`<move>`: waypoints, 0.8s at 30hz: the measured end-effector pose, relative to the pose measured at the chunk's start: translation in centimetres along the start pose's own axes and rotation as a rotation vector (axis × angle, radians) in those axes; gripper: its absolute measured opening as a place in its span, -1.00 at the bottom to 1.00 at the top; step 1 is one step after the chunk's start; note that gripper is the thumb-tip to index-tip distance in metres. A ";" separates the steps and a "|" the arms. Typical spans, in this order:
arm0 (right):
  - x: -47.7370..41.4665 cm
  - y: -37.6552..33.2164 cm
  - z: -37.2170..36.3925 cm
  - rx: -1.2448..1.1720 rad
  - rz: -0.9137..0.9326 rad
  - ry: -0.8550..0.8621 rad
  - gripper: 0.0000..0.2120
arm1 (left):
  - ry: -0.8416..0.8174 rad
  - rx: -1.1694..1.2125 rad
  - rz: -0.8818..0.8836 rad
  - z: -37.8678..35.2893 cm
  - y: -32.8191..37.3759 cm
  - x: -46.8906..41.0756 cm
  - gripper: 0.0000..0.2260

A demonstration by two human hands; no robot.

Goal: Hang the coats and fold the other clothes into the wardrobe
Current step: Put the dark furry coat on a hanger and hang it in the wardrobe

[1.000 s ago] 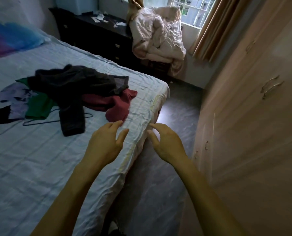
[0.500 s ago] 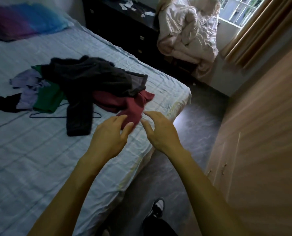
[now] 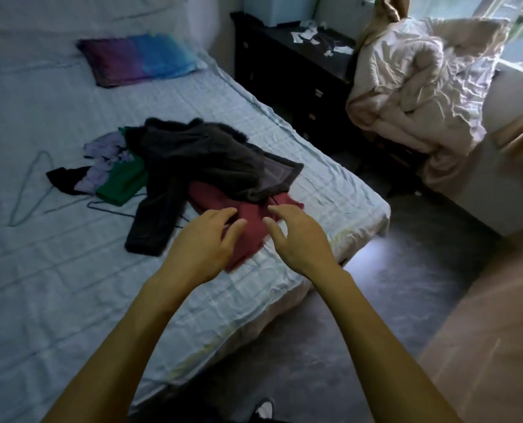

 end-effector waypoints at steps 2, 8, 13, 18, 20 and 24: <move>-1.6 0.9 0.2 -0.024 0.030 -0.010 -0.62 | -0.008 -0.023 0.050 -0.8 0.1 -0.6 -0.55; -6.2 2.9 -1.9 -0.084 0.059 -0.069 -0.61 | -0.028 0.068 0.135 -3.3 0.3 -4.5 -0.55; -10.4 4.5 -3.6 -0.024 0.106 -0.123 -0.61 | 0.003 0.055 0.170 -5.5 -0.9 -9.7 -0.54; -16.2 6.8 -4.3 0.107 0.165 -0.163 -0.60 | 0.053 0.067 0.187 -6.9 -1.6 -15.4 -0.54; -18.7 7.3 -5.1 0.102 0.165 -0.166 -0.60 | 0.073 0.060 0.197 -7.1 -2.1 -17.5 -0.53; -22.8 7.6 -7.8 0.095 0.219 -0.233 -0.59 | 0.086 0.051 0.246 -7.5 -3.2 -21.1 -0.53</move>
Point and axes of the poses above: each hand's wrist, its own x-axis away from the middle knuckle, its own z-axis out of the back of the hand, y = z × x, the point moved 7 cm from there along -x, towards the middle knuckle, and after that the axes turned 13 degrees about y, right-handed, at the moved point
